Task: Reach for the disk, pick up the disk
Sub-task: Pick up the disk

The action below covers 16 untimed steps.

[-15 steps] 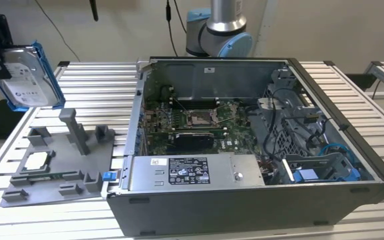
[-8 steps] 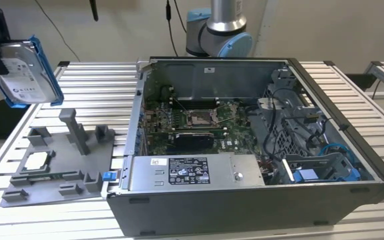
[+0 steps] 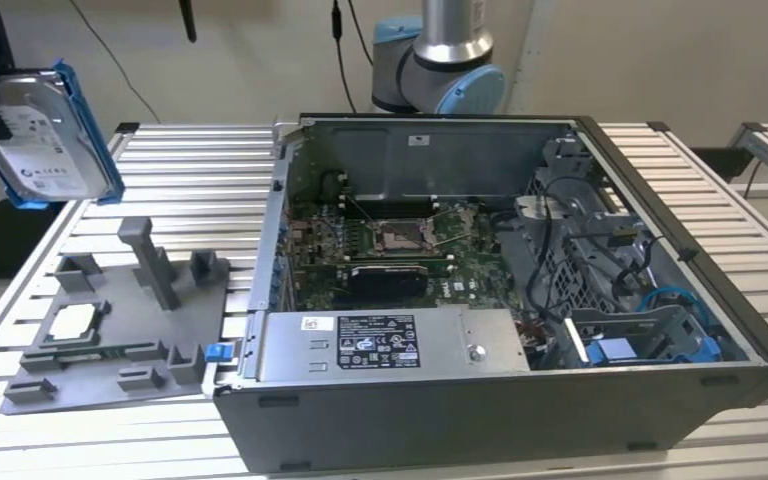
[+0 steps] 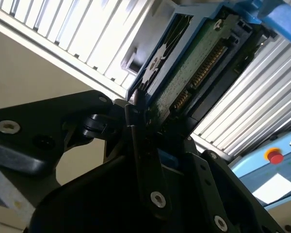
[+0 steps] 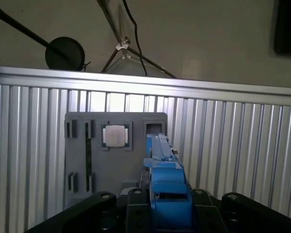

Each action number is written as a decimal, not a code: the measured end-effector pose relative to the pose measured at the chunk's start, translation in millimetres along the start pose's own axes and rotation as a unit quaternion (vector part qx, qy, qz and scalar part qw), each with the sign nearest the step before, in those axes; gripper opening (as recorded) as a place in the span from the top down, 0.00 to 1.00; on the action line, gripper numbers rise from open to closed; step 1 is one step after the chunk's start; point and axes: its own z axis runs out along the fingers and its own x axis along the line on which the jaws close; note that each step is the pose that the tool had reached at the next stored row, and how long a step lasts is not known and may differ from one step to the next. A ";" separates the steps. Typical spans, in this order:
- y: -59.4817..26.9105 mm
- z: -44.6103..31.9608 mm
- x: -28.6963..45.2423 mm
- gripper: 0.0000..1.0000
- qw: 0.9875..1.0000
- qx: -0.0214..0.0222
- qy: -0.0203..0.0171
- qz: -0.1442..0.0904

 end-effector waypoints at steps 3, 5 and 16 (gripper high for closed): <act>0.0 -5.3 -0.1 1.00 1.000 0.000 0.000 0.000; 0.0 -9.3 -0.2 1.00 1.000 0.000 0.000 0.000; 0.1 -28.3 -0.6 1.00 1.000 0.000 0.000 0.000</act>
